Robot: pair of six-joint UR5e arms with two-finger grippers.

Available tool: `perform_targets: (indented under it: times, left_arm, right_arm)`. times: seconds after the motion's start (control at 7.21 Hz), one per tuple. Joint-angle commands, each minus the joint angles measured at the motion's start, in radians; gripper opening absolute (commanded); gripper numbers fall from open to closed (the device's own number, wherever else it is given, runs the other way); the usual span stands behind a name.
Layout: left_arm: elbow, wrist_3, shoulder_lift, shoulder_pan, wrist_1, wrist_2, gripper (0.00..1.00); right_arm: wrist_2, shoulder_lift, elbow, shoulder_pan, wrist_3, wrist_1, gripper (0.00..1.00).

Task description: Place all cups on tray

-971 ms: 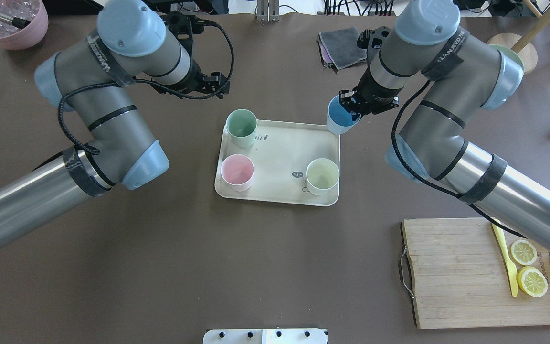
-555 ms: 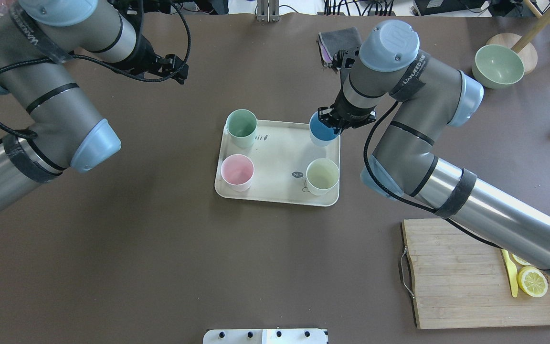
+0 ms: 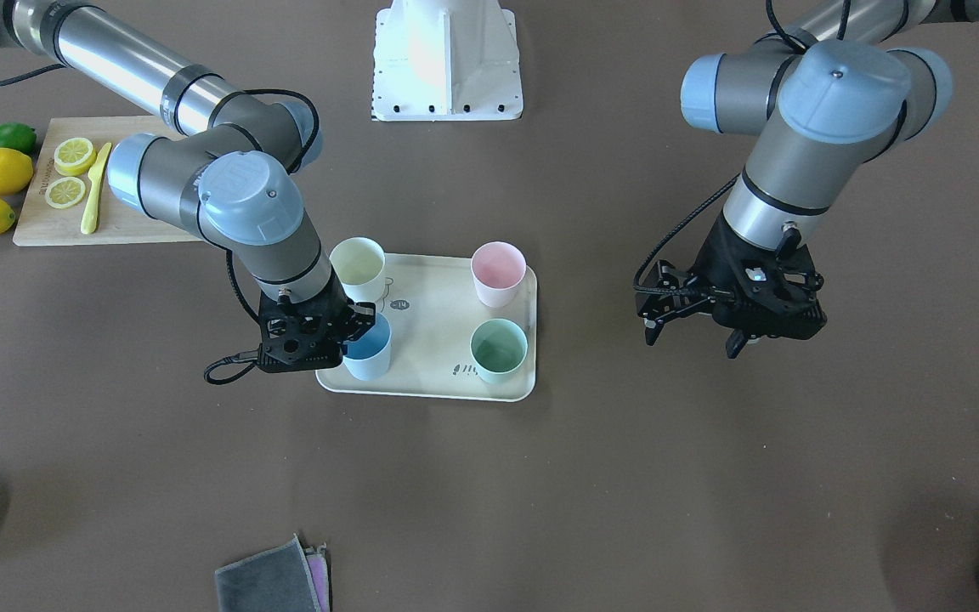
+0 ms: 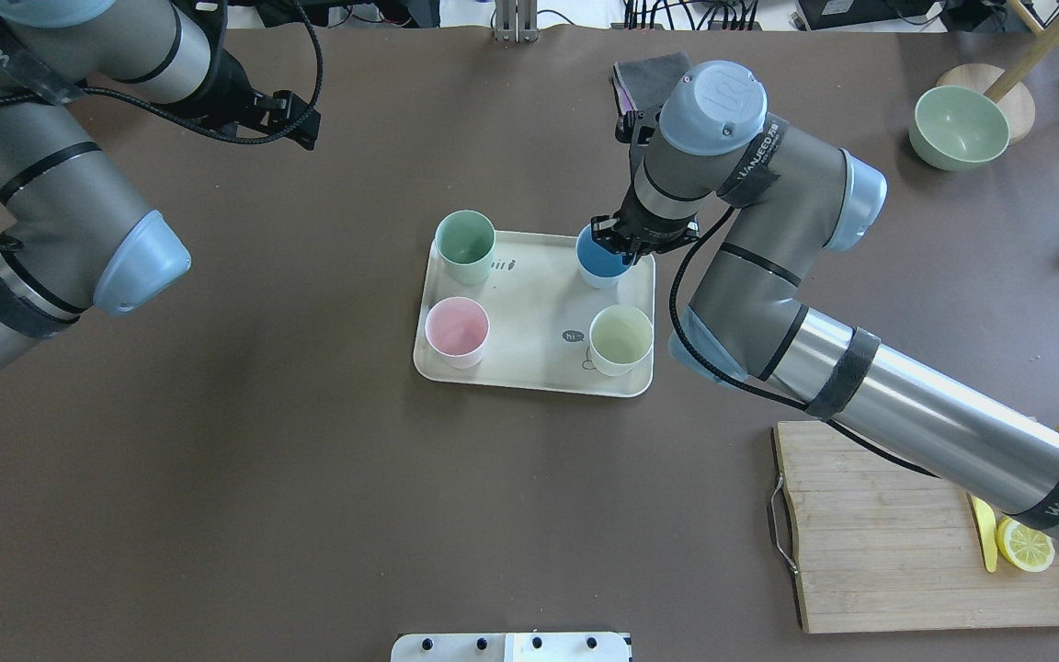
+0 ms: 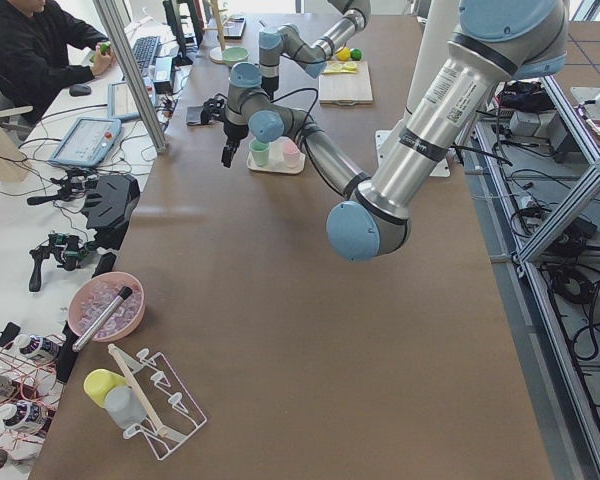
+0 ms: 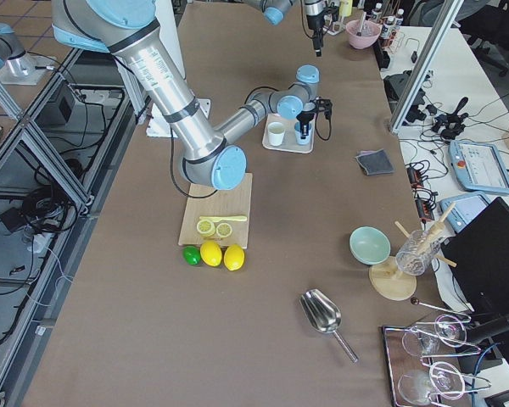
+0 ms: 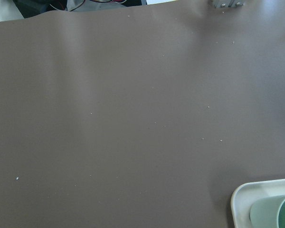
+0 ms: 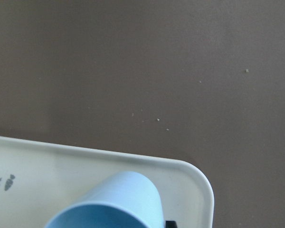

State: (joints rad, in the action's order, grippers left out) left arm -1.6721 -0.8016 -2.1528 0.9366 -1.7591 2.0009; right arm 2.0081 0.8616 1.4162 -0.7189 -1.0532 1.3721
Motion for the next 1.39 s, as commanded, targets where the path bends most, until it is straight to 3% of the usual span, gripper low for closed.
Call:
perform_targets:
  times: [0.0,0.28,0.42,0.69,0.97,1.25]
  left_arm:
    - [0.0,0.004,0.004,0.02,0.001,0.002,0.97]
    - [-0.033,0.097,0.068,0.059,-0.005,0.047,0.97]
    - [-0.104,0.225,0.184,0.117,-0.013,0.068,0.98]
    - [-0.123,0.297,0.291,0.264,-0.069,0.149,0.98]
    - [-0.083,0.331,0.404,0.359,-0.224,0.145,0.98]
    - [-0.051,0.334,0.479,0.372,-0.255,0.144,0.98]
  right_arm:
    - [0.036,-0.044,-0.01,-0.051,-0.051,0.011,1.0]
    - [0.22,-0.033,0.025,-0.193,-0.028,0.034,1.0]
    - [0.265,0.024,0.091,-0.267,0.052,0.079,1.0]
    - [0.227,0.297,0.319,-0.342,0.256,0.078,1.0]
    - [0.16,0.396,0.32,-0.468,0.265,0.062,1.0]
    - [0.169,0.473,0.296,-0.513,0.303,0.056,1.0]
